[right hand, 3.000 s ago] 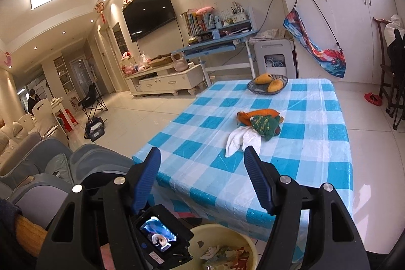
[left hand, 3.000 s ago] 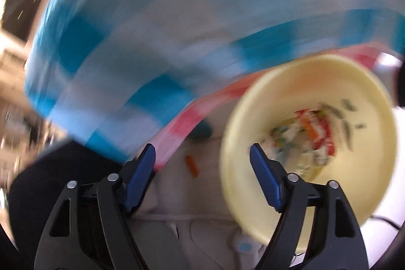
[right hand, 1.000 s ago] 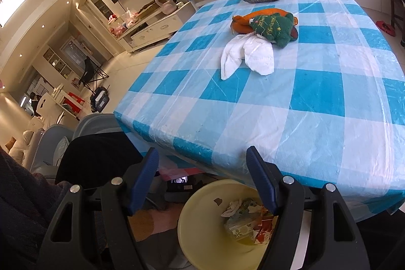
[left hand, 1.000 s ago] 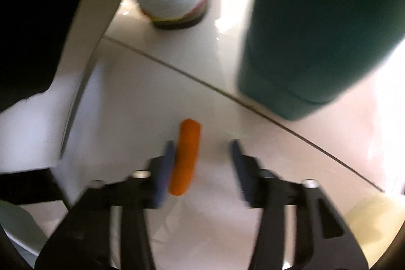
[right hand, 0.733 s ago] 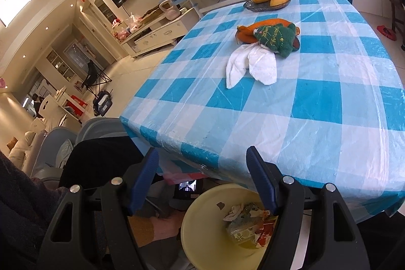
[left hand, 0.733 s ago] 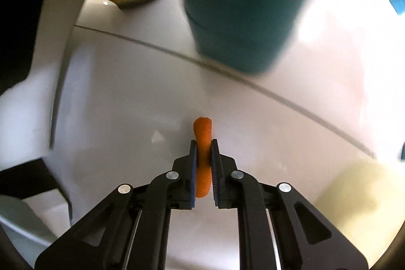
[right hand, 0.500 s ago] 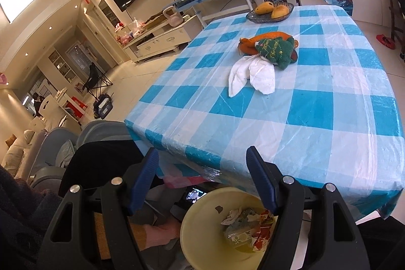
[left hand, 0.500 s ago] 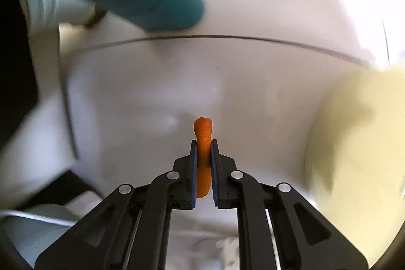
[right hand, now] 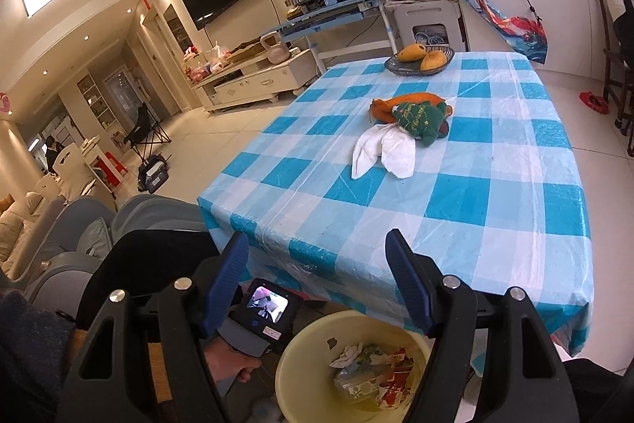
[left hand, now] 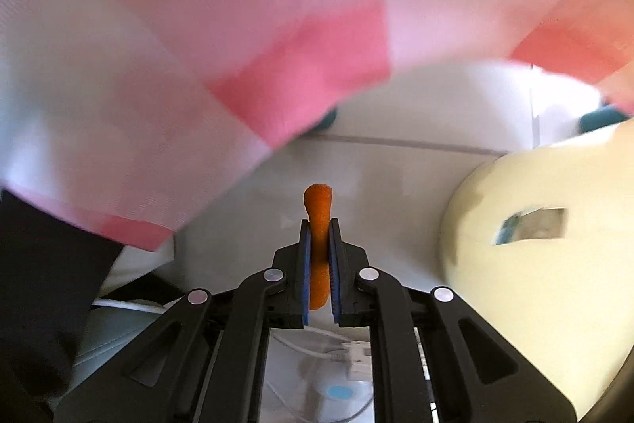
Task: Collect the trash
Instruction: 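Lift the held carrot up from the floor with the left tool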
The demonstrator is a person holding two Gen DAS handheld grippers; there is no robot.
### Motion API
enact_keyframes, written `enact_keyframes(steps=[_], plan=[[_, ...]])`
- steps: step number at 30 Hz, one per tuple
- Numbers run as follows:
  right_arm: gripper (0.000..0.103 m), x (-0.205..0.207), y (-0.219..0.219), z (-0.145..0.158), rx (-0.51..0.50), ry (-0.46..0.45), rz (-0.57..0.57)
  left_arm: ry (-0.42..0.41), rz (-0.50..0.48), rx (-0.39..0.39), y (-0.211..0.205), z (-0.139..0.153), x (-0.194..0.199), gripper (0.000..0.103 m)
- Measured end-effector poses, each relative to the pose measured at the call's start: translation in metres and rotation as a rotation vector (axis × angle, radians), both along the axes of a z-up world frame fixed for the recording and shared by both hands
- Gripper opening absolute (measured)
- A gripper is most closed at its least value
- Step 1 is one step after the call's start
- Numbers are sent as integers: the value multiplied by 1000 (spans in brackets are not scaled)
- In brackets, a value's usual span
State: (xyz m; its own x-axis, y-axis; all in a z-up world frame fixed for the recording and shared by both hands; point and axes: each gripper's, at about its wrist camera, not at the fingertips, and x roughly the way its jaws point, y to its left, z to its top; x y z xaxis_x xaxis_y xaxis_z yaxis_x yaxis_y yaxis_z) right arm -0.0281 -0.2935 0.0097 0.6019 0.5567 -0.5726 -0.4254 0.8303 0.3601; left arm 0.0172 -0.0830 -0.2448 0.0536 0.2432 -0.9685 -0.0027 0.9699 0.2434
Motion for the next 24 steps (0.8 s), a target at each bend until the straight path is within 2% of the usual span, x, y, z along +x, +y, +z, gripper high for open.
enact_keyframes(steps=[2, 5, 8, 11, 12, 13, 14, 16, 22, 24], plan=[[69, 0, -3, 2, 1, -15, -16, -30, -6, -19, -8, 21, -1, 8], [69, -1, -10, 5, 6, -29, -45, -81, 9, -97, -1, 47, -5, 7], [69, 0, -18, 5, 23, -33, -71, -126, -40, -156, -15, 74, -7, 7], [69, 0, -24, 5, 30, -36, -100, -181, -97, -199, -23, 107, -26, 8], [69, 0, -27, 5, 34, -35, -109, -198, -98, -221, -22, 119, -18, 8], [69, 0, -29, 5, 38, -33, -119, -229, -93, -255, -23, 135, -22, 7], [69, 1, -30, 4, 39, -32, -128, -271, -104, -281, 0, 124, -27, 7], [69, 1, -34, 4, 45, -31, -144, -342, -150, -332, -7, 151, -32, 8], [69, 1, -40, 4, 61, -26, -175, -554, -163, -628, 6, 234, -57, 8], [69, 1, -38, 3, 50, -26, -172, -603, -179, -703, 25, 237, -50, 8]])
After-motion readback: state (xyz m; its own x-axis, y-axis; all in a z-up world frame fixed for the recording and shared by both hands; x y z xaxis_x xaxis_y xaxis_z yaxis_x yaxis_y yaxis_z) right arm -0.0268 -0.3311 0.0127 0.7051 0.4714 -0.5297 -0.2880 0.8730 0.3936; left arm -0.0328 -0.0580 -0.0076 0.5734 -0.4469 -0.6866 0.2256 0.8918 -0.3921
